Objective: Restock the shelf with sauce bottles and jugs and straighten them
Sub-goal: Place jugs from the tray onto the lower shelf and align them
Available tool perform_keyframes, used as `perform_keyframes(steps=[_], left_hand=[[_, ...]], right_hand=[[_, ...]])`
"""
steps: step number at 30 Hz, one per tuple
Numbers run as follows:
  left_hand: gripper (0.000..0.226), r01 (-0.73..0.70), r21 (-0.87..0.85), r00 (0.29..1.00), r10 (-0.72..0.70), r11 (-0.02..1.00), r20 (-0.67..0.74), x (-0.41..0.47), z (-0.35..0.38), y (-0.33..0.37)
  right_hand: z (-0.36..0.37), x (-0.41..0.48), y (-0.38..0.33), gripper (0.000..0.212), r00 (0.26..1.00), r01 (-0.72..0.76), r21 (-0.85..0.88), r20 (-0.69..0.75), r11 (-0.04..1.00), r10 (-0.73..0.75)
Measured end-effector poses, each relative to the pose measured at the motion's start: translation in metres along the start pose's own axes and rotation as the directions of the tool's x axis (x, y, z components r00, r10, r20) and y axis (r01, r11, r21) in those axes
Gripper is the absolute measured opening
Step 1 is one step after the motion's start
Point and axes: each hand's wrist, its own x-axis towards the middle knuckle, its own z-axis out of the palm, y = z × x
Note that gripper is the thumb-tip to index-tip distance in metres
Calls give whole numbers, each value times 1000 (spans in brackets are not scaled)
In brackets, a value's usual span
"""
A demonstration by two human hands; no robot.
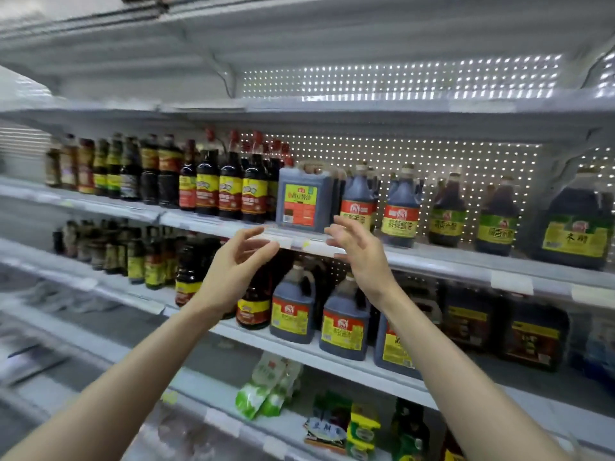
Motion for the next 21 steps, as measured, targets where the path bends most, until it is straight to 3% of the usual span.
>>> perform_keyframes(steps=[8, 14, 18, 21], left_hand=[[55, 9, 108, 977, 15, 994, -215, -14, -113, 6], [51, 31, 206, 968, 21, 978, -249, -25, -215, -30], [53, 64, 254, 968, 1, 965, -250, -23, -301, -71], [55, 106, 254, 970, -44, 961, -241, -10, -374, -102]], right_hand=[[111, 17, -2, 57, 987, 37, 88, 152, 995, -50], [220, 36, 15, 42, 976, 17, 141, 210, 990, -47], [317, 52, 34, 51, 974, -37, 174, 225, 984, -3], [395, 71, 45, 37, 972, -97, 198, 230, 975, 50]])
